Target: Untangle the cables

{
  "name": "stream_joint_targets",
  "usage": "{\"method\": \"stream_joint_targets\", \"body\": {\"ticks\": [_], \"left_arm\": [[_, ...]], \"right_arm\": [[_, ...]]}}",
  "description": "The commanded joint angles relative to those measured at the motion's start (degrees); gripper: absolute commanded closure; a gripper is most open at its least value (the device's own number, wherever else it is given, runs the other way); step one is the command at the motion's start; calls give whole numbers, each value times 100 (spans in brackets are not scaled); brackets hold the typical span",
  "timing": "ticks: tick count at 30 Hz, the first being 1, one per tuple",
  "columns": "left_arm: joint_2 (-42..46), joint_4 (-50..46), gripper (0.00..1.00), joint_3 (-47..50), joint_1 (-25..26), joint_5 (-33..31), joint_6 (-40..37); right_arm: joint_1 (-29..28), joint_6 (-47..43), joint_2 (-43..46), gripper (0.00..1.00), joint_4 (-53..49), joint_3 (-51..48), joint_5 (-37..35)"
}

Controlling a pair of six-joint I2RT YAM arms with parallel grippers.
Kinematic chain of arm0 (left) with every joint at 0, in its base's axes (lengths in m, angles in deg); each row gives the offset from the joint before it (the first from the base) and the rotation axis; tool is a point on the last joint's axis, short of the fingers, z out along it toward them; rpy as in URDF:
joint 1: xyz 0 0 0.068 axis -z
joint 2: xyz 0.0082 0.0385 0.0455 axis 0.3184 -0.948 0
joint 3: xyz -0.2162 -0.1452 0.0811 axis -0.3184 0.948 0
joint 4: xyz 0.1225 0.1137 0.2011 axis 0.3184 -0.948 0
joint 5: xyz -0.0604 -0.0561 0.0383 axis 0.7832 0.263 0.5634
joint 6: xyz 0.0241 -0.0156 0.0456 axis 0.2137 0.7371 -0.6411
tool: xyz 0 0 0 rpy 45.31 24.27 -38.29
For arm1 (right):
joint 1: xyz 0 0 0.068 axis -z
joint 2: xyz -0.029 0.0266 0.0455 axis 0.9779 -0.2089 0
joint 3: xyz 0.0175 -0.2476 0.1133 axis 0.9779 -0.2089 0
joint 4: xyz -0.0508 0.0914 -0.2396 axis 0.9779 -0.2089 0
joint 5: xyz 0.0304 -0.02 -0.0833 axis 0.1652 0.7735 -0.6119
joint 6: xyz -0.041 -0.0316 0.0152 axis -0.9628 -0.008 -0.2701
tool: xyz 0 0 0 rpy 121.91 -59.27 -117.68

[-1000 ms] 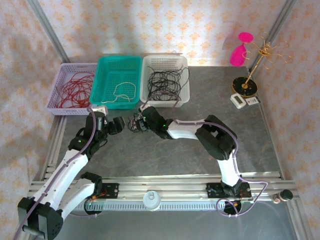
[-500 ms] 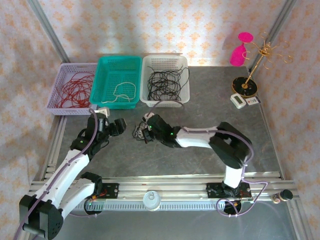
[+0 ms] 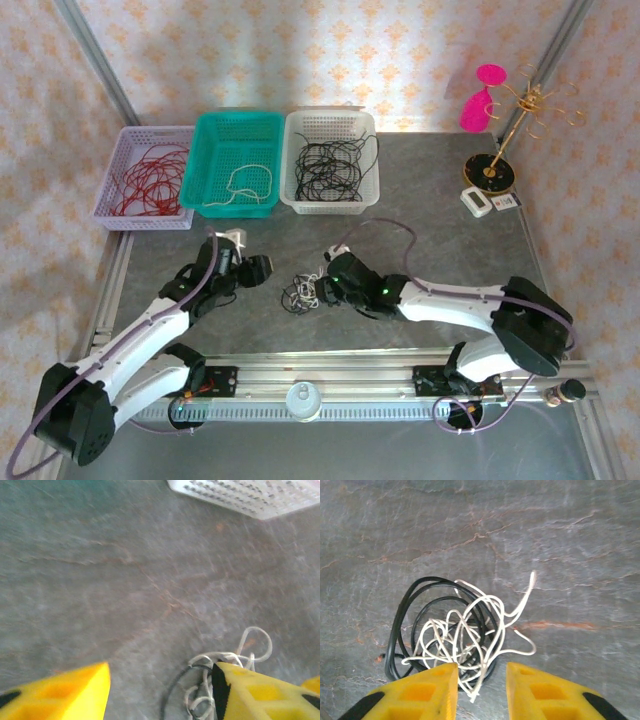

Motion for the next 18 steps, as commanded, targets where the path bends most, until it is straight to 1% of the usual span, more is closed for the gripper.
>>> {"method": "stream_joint_targets", "body": {"ticks": [1,3,5,7,8,10,12,14,18], "left_arm": [[43,345,52,66,504,-37,443],[65,366,53,59,838,-115,568],[7,299,52,-23,1078,-201,659],[-170,221,47,-199,1273,-194,760],[-288,91,44,-316,1402,-300,821],[-548,-357,36,-642,1763,-819,1055],[-747,-613,35,-808,1997,-1145,1329],[-895,-705,38,-887,2119,-1309,1516],[-1238,-696,50,-1134,2266,-1379,1678]], "right_arm": [[8,186,305,73,-523,-48,-518],[16,243,356,79,-518,-125,-536],[17,336,411,81,-428,-241,-507],[23,407,462,82,-284,-364,-460],[18,431,472,82,-212,-399,-465],[17,456,475,82,-107,-421,-466],[19,504,484,82,34,-470,-469],[23,602,497,81,256,-602,-438],[22,734,489,81,763,-884,-257]]}}
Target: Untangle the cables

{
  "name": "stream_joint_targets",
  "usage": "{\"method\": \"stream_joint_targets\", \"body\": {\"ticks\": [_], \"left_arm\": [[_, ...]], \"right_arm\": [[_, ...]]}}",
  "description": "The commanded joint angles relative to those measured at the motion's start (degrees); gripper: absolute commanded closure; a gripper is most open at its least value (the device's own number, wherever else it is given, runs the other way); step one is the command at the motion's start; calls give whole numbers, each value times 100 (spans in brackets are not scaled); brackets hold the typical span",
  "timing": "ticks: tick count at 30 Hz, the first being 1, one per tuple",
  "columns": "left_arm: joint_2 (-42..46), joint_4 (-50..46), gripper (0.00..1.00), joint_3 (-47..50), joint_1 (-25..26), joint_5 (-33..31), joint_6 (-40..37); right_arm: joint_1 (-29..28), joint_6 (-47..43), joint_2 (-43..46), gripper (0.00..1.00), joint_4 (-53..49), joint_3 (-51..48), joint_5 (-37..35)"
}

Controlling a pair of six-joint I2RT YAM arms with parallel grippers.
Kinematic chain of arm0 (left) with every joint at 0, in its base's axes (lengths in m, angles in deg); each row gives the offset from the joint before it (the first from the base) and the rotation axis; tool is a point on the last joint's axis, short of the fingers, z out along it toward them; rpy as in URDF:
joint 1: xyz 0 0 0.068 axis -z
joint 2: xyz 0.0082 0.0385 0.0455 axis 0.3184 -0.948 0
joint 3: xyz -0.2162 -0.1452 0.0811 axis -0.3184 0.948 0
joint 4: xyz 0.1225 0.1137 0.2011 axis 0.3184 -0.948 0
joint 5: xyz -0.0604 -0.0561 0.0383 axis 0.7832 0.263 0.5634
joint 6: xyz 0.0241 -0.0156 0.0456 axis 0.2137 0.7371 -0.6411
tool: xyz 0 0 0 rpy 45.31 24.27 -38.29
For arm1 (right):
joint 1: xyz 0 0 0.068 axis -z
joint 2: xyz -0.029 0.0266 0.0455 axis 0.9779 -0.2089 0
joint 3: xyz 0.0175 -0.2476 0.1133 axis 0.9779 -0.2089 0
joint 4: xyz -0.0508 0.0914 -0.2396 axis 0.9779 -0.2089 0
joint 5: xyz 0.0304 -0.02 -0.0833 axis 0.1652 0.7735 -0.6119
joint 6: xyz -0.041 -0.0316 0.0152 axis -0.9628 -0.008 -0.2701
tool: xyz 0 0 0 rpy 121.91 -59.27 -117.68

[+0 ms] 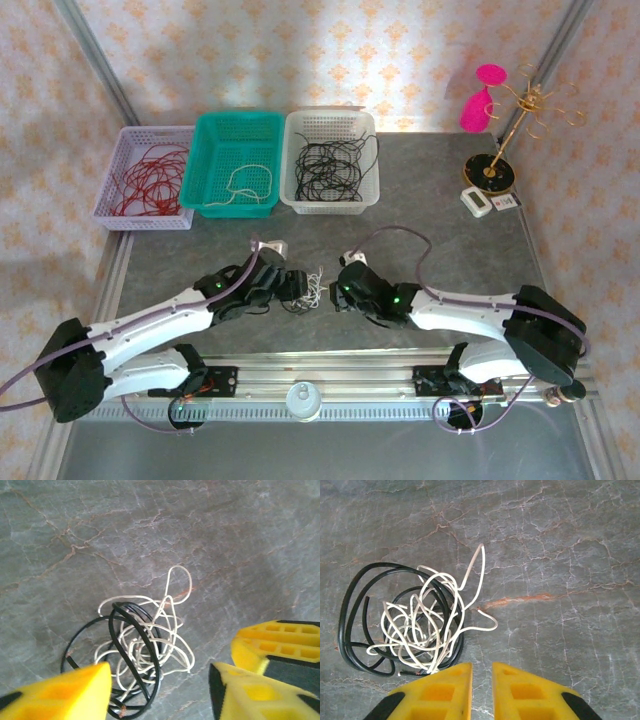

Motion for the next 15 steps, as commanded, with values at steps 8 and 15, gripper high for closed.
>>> {"method": "stream_joint_targets", "body": {"ticks": [8,15], "left_arm": [[-788,-586,54,-817,229,-566,448],[-1203,-1074,57,-1083,321,-704,627]], "right_arm": [[19,163,16,80,861,-337,129],[18,104,62,78,895,-452,11]]}}
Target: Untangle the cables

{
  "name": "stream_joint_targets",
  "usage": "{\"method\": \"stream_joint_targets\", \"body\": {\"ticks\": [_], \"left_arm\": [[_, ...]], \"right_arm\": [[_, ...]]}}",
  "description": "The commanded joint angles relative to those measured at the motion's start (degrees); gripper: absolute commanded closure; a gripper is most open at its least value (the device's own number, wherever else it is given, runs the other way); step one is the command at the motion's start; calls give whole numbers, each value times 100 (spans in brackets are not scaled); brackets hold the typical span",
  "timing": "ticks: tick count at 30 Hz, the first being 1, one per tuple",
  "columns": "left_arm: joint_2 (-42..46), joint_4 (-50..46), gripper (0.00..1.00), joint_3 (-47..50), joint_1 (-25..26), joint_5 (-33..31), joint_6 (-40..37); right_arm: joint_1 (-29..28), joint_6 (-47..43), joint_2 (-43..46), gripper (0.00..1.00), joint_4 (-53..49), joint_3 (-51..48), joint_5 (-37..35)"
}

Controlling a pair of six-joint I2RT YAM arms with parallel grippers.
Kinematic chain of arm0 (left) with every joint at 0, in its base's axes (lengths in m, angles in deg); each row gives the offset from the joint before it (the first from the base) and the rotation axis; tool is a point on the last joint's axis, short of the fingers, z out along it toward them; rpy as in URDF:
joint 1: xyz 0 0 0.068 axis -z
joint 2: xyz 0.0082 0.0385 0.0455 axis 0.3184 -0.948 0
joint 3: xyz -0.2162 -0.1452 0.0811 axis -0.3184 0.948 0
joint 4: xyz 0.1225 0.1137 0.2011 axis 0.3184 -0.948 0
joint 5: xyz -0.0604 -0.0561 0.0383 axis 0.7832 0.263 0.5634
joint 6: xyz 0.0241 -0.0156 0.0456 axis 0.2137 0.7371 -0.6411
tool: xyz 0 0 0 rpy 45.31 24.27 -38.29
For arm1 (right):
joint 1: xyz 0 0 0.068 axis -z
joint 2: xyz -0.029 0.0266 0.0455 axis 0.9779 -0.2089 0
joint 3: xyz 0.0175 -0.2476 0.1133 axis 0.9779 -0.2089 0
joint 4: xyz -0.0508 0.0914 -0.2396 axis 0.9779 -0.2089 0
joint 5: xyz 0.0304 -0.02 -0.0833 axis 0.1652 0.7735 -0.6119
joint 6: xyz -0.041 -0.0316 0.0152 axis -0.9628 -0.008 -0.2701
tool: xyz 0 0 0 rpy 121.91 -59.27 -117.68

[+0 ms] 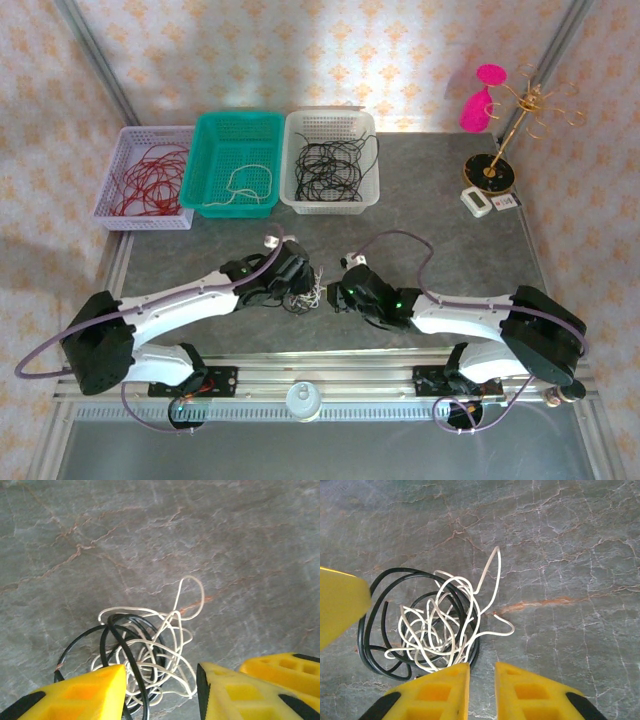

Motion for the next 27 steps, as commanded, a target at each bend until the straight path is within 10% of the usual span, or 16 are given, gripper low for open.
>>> {"method": "stream_joint_targets", "body": {"ticks": [1,11,27], "left_arm": [[-68,-528,57,-187,108,-268,228],[-168,-432,58,-165,176,-56,268],[51,-512,94,-197,203,-375,206]], "right_arm": [[23,-17,73,78,116,-136,-151],[21,3,51,77,239,-247,-192],[8,24,-191,71,819,-80,427]]}}
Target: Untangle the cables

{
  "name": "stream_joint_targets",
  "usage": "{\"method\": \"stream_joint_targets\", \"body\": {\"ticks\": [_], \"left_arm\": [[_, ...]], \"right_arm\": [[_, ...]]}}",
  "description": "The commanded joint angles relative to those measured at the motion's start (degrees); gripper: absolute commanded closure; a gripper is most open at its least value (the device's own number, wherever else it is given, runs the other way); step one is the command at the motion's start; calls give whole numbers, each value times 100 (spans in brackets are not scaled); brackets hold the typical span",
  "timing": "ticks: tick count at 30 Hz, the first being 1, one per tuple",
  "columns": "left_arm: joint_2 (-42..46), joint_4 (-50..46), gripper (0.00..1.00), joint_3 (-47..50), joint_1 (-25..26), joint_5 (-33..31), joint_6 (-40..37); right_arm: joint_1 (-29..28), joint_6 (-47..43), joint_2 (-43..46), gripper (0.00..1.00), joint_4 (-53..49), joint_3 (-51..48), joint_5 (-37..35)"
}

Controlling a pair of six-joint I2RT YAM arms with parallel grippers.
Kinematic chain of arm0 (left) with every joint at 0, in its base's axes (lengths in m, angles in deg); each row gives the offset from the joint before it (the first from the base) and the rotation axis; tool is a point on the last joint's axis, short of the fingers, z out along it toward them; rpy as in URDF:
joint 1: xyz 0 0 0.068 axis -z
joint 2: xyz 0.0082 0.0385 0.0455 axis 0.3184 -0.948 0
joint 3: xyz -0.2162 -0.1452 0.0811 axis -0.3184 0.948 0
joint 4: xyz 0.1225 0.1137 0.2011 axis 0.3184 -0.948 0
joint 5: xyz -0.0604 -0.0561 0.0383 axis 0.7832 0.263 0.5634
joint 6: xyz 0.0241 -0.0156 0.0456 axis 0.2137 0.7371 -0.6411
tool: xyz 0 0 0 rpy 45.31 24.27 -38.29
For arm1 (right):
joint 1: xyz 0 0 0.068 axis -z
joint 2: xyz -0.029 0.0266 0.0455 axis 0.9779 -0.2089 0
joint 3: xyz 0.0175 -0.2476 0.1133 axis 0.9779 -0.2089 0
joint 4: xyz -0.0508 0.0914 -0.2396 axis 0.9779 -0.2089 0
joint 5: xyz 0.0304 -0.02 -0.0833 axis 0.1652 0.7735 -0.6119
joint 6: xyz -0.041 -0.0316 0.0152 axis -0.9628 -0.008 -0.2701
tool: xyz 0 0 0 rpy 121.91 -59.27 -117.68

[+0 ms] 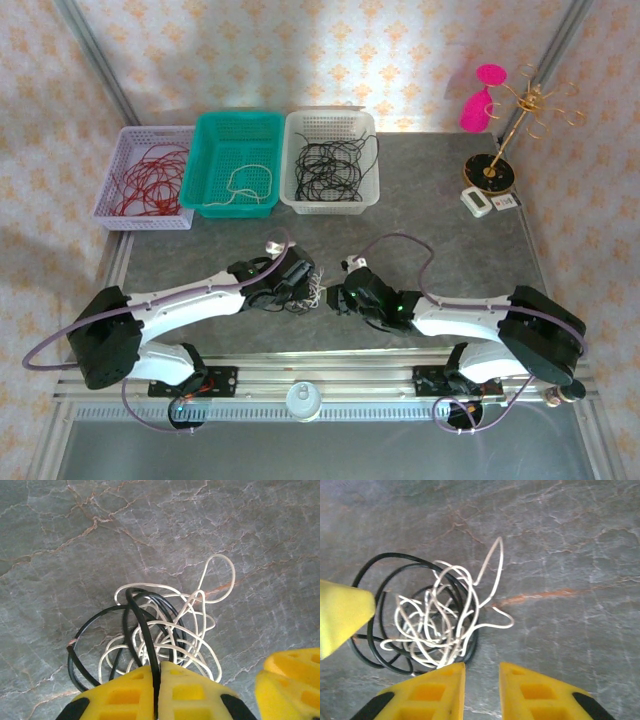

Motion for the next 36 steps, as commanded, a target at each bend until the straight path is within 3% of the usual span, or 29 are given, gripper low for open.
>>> {"method": "stream_joint_targets", "body": {"ticks": [1,3,10,15,20,27,36], "left_arm": [[238,-243,96,-177,48,-261,-63],[366,-357,100,-221,48,-331,-115],[841,-688,100,-450,50,-609,-495],[1175,-771,100,-879,46,-609,-1039],[1376,-888,100,-1440,48,-518,-1650],[1571,-766,100,-1741,-350,-74,-2486],[1496,-589,100,-1701,-779,412,-2977]], "right_arm": [[15,30,-217,70,543,148,341],[11,94,-365,68,837,190,555],[12,237,-1227,65,1518,462,604],[8,383,-1950,70,1512,847,576],[20,394,-2009,77,1174,878,168],[172,266,-1064,78,801,242,10],[270,-619,1466,51,-446,-173,220]]}}
